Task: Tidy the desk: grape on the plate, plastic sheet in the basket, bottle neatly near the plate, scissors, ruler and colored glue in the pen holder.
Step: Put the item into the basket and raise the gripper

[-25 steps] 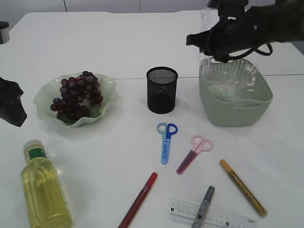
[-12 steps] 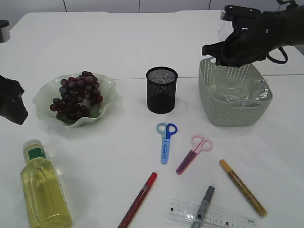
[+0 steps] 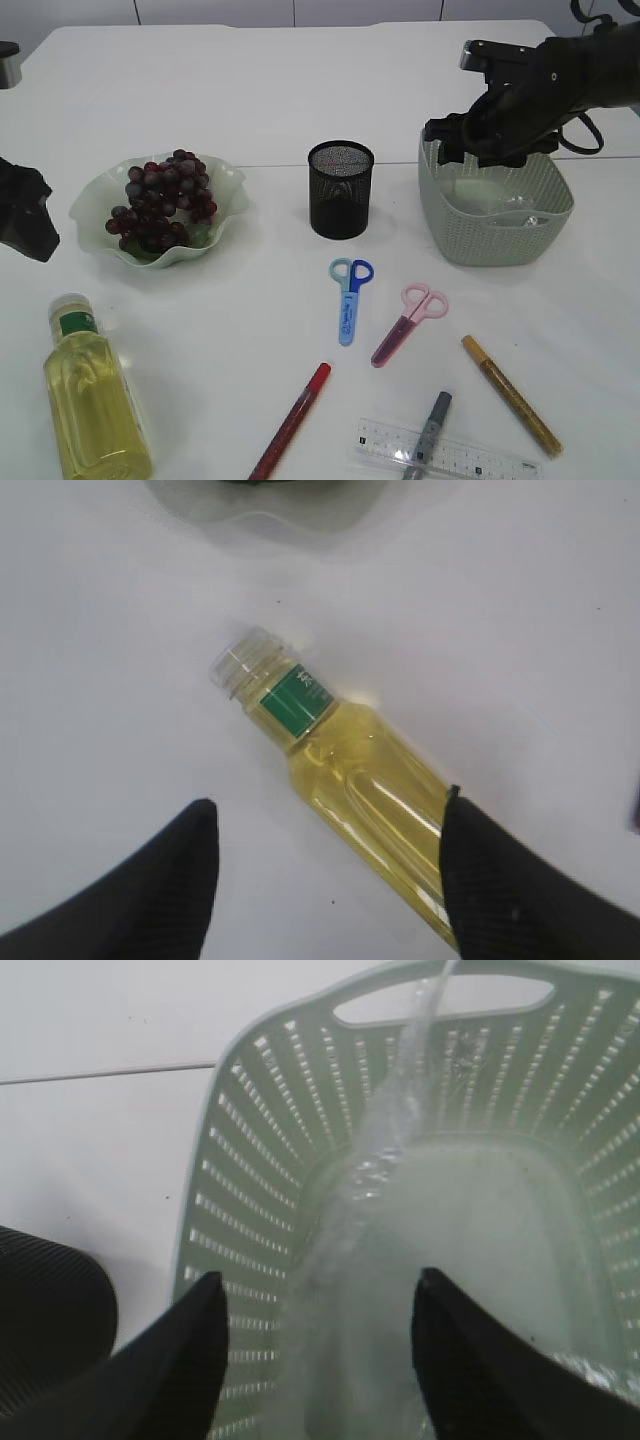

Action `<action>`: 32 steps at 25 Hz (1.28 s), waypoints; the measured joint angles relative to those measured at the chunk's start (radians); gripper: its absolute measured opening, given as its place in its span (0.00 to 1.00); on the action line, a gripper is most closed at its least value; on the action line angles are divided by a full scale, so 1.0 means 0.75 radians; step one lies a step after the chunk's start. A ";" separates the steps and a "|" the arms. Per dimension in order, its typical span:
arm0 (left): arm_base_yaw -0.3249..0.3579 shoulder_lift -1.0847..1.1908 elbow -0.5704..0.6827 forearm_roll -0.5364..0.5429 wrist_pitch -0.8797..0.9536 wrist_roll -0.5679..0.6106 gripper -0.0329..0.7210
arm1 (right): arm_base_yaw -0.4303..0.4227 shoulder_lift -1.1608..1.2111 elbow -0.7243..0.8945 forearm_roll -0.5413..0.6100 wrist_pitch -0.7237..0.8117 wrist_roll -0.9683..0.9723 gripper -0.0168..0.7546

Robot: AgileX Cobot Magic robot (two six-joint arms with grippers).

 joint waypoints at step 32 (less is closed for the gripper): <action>0.000 0.000 0.000 -0.029 0.000 0.000 0.71 | 0.159 -0.648 0.379 0.020 0.618 -0.050 0.73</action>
